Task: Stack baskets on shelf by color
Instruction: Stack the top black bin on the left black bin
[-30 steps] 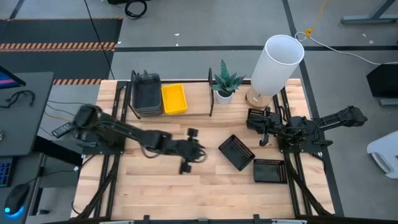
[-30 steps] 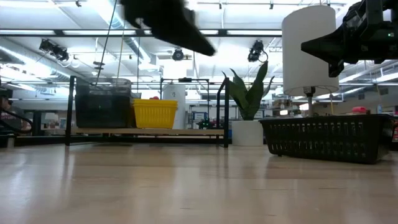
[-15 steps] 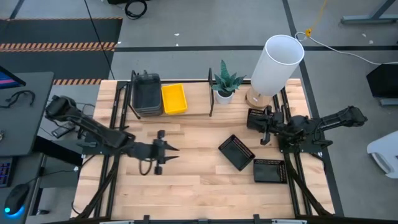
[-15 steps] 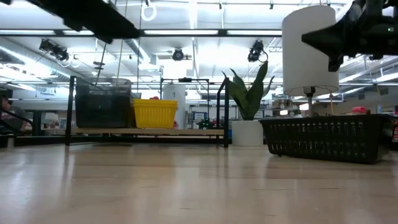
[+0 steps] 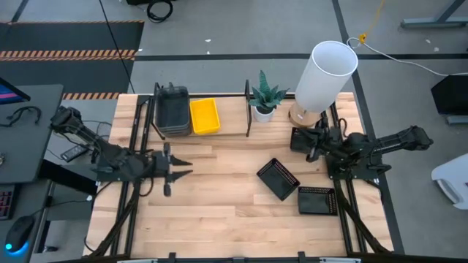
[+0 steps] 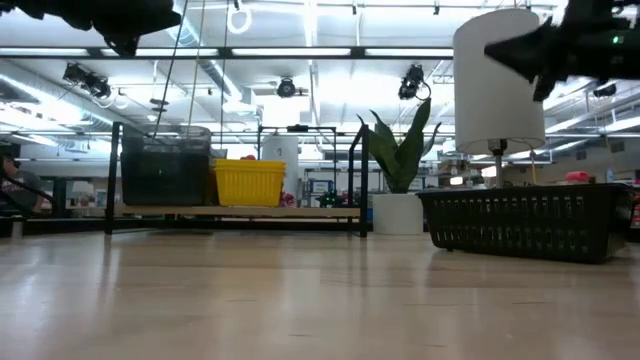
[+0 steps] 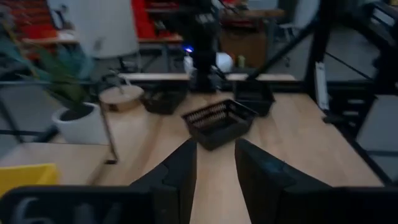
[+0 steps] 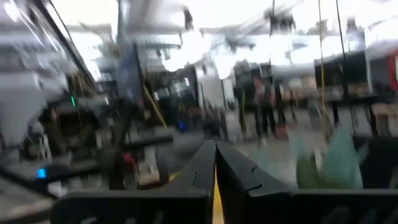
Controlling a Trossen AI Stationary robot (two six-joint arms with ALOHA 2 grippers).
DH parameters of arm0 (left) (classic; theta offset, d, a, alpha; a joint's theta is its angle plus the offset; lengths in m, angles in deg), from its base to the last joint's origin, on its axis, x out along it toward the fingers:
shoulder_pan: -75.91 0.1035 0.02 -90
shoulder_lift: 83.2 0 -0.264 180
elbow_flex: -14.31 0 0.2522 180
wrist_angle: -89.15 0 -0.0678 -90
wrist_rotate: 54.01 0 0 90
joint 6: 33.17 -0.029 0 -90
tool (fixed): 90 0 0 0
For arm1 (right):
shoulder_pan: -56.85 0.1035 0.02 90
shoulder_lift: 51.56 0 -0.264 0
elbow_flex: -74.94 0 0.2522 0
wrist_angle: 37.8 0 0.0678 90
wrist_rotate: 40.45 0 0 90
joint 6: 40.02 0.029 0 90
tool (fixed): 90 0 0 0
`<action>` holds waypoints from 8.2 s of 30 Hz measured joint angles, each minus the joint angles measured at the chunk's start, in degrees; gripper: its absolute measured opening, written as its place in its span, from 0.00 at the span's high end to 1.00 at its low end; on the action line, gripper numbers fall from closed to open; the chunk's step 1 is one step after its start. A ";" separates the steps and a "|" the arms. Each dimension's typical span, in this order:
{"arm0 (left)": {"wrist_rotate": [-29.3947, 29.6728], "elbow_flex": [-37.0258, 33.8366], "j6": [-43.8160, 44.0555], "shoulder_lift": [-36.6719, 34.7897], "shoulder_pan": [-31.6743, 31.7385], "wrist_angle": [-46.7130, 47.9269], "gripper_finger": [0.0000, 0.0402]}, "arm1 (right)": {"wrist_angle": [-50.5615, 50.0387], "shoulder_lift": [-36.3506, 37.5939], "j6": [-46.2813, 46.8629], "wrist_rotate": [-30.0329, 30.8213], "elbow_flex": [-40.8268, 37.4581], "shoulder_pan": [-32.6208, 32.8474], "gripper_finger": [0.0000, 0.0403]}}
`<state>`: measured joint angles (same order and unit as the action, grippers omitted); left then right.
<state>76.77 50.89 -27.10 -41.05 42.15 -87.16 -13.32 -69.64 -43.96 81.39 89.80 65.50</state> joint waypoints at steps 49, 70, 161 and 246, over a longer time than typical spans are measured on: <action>5.69 -13.89 -1.79 -41.81 0.20 14.97 0.71 | -64.35 -38.34 39.23 4.05 31.02 -3.73 0.80; 5.62 -13.89 -1.74 -41.81 0.20 14.61 0.71 | -67.87 -39.96 41.50 -6.55 31.00 -22.66 0.61; 5.63 -13.85 -1.75 -41.79 0.18 14.60 0.71 | -83.05 -52.44 48.85 -16.84 45.93 -7.51 0.99; 5.65 -13.85 -1.75 -41.81 0.18 14.60 0.71 | -64.40 -67.67 38.23 -20.96 52.48 21.60 0.74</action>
<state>82.42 37.05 -28.86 -82.86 42.33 -72.56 -77.71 -137.32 -5.73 60.43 142.28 87.10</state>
